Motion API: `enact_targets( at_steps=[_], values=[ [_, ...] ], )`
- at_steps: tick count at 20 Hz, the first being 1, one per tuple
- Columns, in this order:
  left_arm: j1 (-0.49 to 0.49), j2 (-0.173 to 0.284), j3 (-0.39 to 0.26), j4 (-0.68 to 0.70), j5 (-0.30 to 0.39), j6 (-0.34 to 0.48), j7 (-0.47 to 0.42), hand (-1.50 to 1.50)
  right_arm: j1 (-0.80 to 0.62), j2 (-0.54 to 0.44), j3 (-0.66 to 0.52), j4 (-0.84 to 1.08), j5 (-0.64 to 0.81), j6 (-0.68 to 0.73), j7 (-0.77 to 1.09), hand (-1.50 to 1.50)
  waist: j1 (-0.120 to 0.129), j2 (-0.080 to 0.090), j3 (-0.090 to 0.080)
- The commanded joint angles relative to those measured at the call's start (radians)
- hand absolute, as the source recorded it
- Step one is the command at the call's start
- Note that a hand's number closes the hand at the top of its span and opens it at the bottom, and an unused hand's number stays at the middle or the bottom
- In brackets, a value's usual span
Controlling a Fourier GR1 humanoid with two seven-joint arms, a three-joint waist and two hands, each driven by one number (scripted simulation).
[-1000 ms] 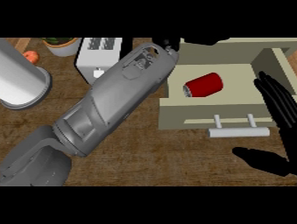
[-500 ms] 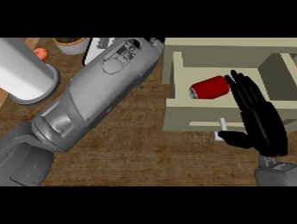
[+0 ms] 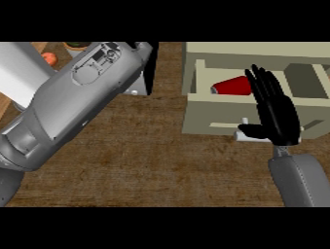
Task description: Pick up the can, place it into the drawer and close the drawer
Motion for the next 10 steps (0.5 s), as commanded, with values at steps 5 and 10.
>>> enact_targets(
  at_steps=[5,10],
  values=[
    [0.047,0.108,-0.009,-0.148,-0.026,-0.011,0.109,-1.50,-0.112,0.041,-0.045,0.308,0.073,-0.146,0.007,-1.50,0.023,0.020,0.018],
    [0.139,0.135,-0.018,-0.252,-0.031,-0.016,0.108,-1.50,-0.206,0.018,-0.108,0.457,0.077,-0.255,-0.033,-1.50,0.041,0.025,0.019]
  ],
)
